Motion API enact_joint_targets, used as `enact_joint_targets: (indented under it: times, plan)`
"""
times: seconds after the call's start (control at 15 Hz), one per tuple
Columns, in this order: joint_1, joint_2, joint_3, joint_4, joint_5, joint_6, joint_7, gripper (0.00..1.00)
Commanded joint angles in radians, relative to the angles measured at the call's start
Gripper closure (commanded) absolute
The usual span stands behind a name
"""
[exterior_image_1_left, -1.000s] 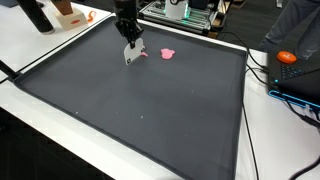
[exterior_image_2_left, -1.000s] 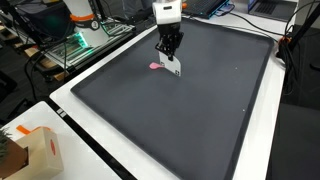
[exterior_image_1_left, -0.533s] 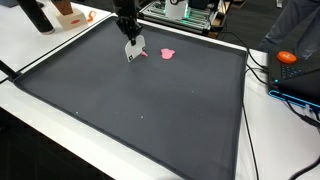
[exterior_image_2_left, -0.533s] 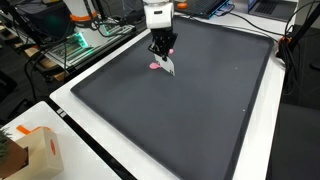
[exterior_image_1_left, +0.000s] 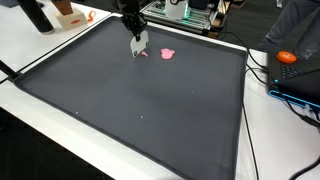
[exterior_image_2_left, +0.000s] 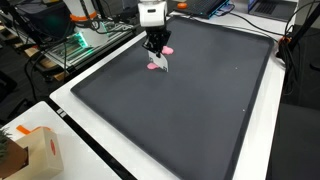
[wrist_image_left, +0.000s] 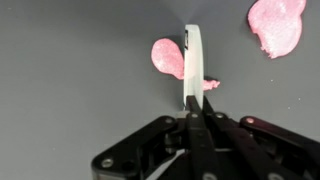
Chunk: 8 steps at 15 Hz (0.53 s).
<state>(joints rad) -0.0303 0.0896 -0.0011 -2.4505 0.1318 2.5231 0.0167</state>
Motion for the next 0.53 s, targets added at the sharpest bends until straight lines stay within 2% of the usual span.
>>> enact_joint_targets:
  times: [0.0,0.47]
  plan:
    - [0.012,-0.072,0.005,-0.043,0.004,-0.043,-0.008,0.99]
    - [0.056,-0.193,0.037,-0.003,-0.051,-0.124,0.050,0.99]
